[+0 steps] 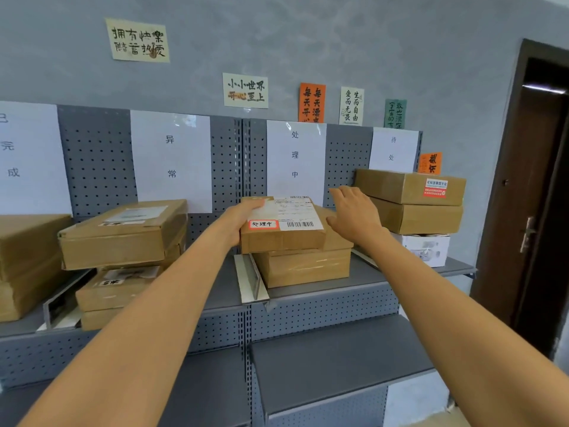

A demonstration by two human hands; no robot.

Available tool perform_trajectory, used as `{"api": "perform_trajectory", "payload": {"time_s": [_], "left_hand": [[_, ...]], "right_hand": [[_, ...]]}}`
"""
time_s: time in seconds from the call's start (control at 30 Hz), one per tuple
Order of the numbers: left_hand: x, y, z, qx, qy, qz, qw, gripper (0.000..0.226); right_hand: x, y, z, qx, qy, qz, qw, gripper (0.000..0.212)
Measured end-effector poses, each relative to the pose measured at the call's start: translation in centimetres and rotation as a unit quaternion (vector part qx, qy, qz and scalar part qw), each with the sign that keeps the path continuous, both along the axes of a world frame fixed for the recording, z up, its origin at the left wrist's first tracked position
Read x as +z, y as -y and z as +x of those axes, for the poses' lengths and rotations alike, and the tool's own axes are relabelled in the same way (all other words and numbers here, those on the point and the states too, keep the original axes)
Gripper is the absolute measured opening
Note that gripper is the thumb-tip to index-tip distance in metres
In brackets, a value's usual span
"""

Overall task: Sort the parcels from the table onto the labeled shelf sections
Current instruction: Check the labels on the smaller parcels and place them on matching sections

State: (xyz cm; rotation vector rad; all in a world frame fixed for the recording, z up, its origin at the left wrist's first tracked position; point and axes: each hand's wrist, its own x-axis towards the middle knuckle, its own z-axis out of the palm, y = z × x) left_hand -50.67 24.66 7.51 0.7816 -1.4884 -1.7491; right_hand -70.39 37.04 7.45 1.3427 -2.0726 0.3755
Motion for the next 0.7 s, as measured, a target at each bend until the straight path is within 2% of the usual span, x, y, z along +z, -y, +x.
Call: {"api": "perform_trajectory", "payload": {"time_s": [0.4, 0.7], "left_hand": [[0.9, 5.1, -7.1, 0.101, 0.022, -0.005, 0.995, 0.037], [0.7, 9.6, -10.4, 0.143, 0.032, -0.008, 0.989, 0.037]], "right_hand": [[1.5, 7.2, -8.5, 0.085, -0.018, -0.001, 0.996, 0.057], [1.5, 11.4, -12.2, 0.098, -0.016, 0.014, 0.995, 0.055]]}}
